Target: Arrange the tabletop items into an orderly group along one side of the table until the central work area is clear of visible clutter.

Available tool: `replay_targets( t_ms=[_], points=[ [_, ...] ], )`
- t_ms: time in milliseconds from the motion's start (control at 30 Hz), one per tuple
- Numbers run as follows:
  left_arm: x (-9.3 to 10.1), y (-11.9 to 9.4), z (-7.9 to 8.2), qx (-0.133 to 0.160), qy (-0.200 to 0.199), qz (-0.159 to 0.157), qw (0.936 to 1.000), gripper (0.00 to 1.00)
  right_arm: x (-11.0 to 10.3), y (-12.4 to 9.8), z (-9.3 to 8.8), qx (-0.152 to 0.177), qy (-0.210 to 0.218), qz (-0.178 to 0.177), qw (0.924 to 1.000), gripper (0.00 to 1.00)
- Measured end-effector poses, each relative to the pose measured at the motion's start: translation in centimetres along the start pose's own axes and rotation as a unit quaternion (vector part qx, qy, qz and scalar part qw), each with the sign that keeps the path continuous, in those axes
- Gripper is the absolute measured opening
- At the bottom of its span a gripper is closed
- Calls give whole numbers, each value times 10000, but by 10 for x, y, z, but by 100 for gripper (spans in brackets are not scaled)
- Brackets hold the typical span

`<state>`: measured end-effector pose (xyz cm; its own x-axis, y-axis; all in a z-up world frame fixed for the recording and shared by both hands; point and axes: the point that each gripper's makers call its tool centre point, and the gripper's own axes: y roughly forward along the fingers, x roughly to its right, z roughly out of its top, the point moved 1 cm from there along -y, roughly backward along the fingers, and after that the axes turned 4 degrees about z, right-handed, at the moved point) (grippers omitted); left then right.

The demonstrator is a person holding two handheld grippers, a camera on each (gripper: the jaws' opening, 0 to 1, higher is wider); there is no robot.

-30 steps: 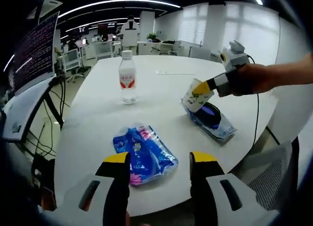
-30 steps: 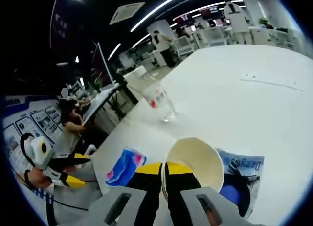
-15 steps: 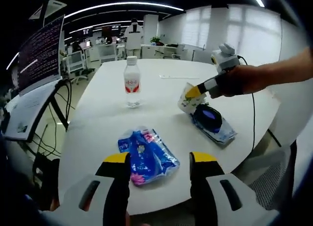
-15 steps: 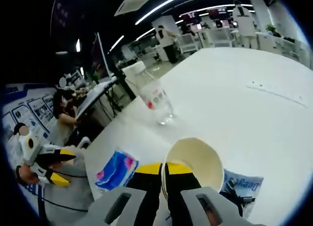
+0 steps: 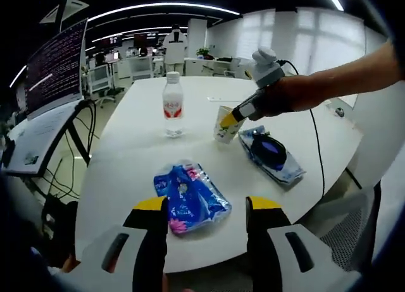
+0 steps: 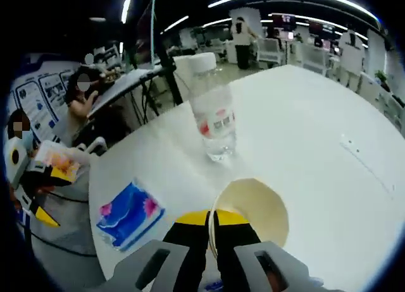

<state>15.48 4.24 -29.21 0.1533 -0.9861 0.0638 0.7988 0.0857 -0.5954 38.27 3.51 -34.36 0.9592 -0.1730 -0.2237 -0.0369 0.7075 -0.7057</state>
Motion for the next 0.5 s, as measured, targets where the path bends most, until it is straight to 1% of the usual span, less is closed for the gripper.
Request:
replay_targets(
  t_ms=[67,133,267,400,467,500],
  points=[
    [-2,1,2,31,-11,9,10000,49,0,6,1,-133,-205,-66,9997,0],
    [-2,0,4,60,-13,9,10000,49,-2,11,4,-156,-234,-93,9996,0],
    [-1,0,10,107,-26,-7,9999,49,4,23,13,-208,-374,-135,9990,0],
    [-3,5,9,110,-8,-33,9999,49,9,34,15,-320,-536,-164,9979,0],
    [-2,4,13,130,-22,-45,9999,49,10,39,17,-369,-603,-188,9973,0],
    [-2,4,14,132,-23,-49,9999,49,9,37,18,-391,-648,-200,9969,0]
  ],
)
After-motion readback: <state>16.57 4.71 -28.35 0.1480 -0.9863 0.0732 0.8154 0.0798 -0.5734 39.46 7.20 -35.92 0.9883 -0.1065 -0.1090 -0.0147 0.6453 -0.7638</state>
